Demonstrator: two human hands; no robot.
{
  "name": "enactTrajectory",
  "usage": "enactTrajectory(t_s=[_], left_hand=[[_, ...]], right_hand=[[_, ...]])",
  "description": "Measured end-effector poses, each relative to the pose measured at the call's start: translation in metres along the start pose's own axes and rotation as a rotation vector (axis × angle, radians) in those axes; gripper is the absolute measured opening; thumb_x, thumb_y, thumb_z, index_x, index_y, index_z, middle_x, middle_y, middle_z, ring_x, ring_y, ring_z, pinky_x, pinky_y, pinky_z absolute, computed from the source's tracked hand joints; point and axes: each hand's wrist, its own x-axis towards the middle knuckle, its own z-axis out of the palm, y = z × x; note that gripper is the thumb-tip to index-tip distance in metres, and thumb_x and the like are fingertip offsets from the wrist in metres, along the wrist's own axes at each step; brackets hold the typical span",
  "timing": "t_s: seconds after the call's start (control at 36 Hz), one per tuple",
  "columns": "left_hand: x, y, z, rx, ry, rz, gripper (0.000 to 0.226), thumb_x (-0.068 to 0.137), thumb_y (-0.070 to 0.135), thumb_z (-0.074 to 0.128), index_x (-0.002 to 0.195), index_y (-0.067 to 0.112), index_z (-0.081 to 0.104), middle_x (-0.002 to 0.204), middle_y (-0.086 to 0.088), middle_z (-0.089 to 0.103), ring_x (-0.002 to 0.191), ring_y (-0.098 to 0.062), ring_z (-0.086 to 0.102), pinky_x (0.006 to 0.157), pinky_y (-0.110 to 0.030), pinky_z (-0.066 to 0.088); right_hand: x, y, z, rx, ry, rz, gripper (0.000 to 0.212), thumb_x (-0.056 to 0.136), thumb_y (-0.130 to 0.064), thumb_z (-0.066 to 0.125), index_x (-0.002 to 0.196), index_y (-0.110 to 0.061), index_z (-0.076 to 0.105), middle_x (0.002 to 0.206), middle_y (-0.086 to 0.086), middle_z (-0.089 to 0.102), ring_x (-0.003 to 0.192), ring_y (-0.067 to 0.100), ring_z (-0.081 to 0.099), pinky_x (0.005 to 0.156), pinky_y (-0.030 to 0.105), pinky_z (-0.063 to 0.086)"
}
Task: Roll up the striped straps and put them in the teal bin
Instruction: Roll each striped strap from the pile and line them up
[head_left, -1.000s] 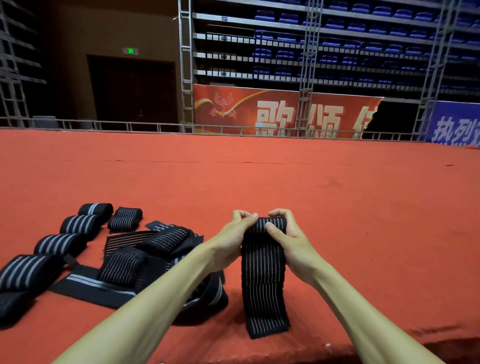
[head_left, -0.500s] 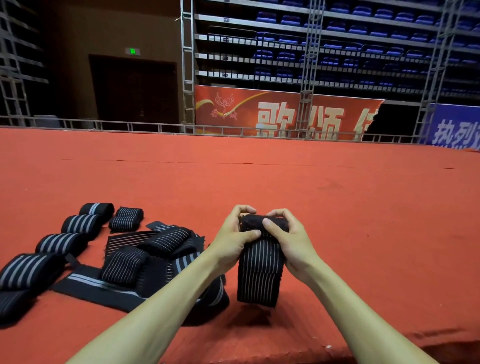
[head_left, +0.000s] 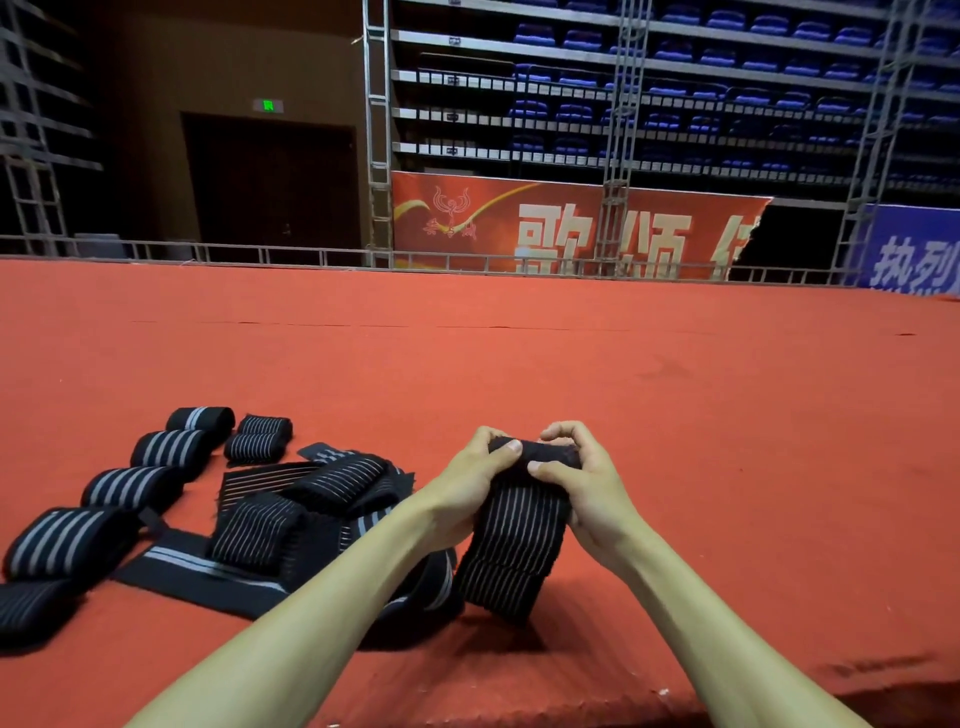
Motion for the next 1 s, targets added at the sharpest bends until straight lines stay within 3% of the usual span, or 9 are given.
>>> enactTrajectory(t_s=[0.14, 0.31, 0.39, 0.47, 0.53, 0.67, 0.78, 0.86, 1.0], left_hand=[[-0.002, -0.003, -0.002, -0.153, -0.008, 0.083, 0.02, 0.101, -0.001, 0.045, 0.113, 0.014, 0.044, 0.098, -0.01, 0.054, 0.077, -0.02, 0.057, 0.064, -0.032, 0.051], [-0.005, -0.008, -0.002, -0.132, 0.027, 0.14, 0.042, 0.091, -0.019, 0.043, 0.116, 0.015, 0.046, 0.099, -0.014, 0.05, 0.083, -0.024, 0.055, 0.073, -0.036, 0.048], [-0.006, -0.008, -0.003, -0.162, 0.013, 0.09, 0.038, 0.094, -0.009, 0.048, 0.121, 0.018, 0.044, 0.105, -0.013, 0.052, 0.09, -0.022, 0.057, 0.075, -0.033, 0.051], [-0.009, -0.006, -0.002, -0.051, -0.029, 0.005, 0.015, 0.103, 0.025, 0.047, 0.117, 0.019, 0.045, 0.104, -0.003, 0.057, 0.088, -0.015, 0.06, 0.072, -0.028, 0.05], [-0.009, -0.007, -0.002, -0.01, -0.039, -0.019, 0.023, 0.104, 0.038, 0.041, 0.115, 0.018, 0.045, 0.102, 0.0, 0.057, 0.087, -0.014, 0.06, 0.07, -0.028, 0.05], [-0.011, -0.009, -0.001, -0.059, 0.0, 0.07, 0.023, 0.105, 0.026, 0.044, 0.119, 0.008, 0.047, 0.096, -0.007, 0.058, 0.07, -0.012, 0.062, 0.052, -0.023, 0.049], [-0.008, -0.01, -0.002, -0.12, 0.052, 0.187, 0.012, 0.102, 0.007, 0.048, 0.112, 0.012, 0.053, 0.104, -0.018, 0.054, 0.088, -0.028, 0.058, 0.073, -0.041, 0.053], [-0.007, -0.012, -0.004, -0.073, 0.079, 0.26, 0.022, 0.094, -0.002, 0.057, 0.104, 0.018, 0.062, 0.103, -0.019, 0.056, 0.095, -0.031, 0.057, 0.089, -0.051, 0.05], [-0.012, -0.012, -0.003, -0.031, 0.057, 0.28, 0.031, 0.077, 0.002, 0.065, 0.098, 0.025, 0.067, 0.1, -0.013, 0.061, 0.095, -0.027, 0.058, 0.092, -0.049, 0.05]], right_hand=[[-0.001, -0.003, 0.0, 0.096, -0.029, 0.101, 0.023, 0.092, 0.0, 0.059, 0.109, -0.014, 0.053, 0.093, 0.009, 0.061, 0.079, 0.022, 0.061, 0.065, 0.033, 0.051], [-0.002, 0.0, 0.0, -0.001, 0.009, 0.053, 0.011, 0.095, -0.007, 0.06, 0.101, -0.017, 0.058, 0.093, 0.012, 0.062, 0.078, 0.023, 0.062, 0.066, 0.036, 0.054], [-0.002, -0.003, -0.001, 0.043, 0.002, 0.037, 0.017, 0.093, 0.003, 0.058, 0.098, -0.013, 0.057, 0.09, 0.012, 0.06, 0.077, 0.025, 0.061, 0.066, 0.037, 0.053], [-0.002, -0.004, -0.003, 0.064, -0.017, 0.036, 0.022, 0.09, 0.01, 0.056, 0.095, -0.011, 0.056, 0.085, 0.01, 0.058, 0.075, 0.024, 0.058, 0.064, 0.036, 0.052], [-0.002, -0.005, -0.003, 0.046, -0.031, 0.042, 0.025, 0.088, 0.013, 0.055, 0.09, -0.012, 0.056, 0.084, 0.009, 0.056, 0.073, 0.023, 0.057, 0.061, 0.034, 0.052], [-0.003, -0.005, -0.001, 0.054, -0.041, 0.065, 0.029, 0.087, 0.014, 0.054, 0.094, -0.014, 0.058, 0.085, 0.009, 0.054, 0.07, 0.02, 0.057, 0.051, 0.027, 0.049], [-0.003, -0.003, -0.001, 0.124, -0.058, 0.078, 0.032, 0.088, 0.001, 0.063, 0.115, -0.015, 0.058, 0.099, 0.012, 0.058, 0.086, 0.025, 0.061, 0.069, 0.035, 0.055], [-0.004, -0.004, 0.0, 0.126, -0.054, 0.125, 0.032, 0.083, -0.023, 0.069, 0.112, -0.014, 0.058, 0.102, 0.014, 0.062, 0.09, 0.027, 0.062, 0.074, 0.039, 0.052], [-0.005, -0.003, -0.003, 0.074, -0.015, 0.075, 0.011, 0.093, -0.007, 0.062, 0.102, -0.013, 0.06, 0.094, 0.014, 0.062, 0.084, 0.028, 0.062, 0.075, 0.043, 0.053]])
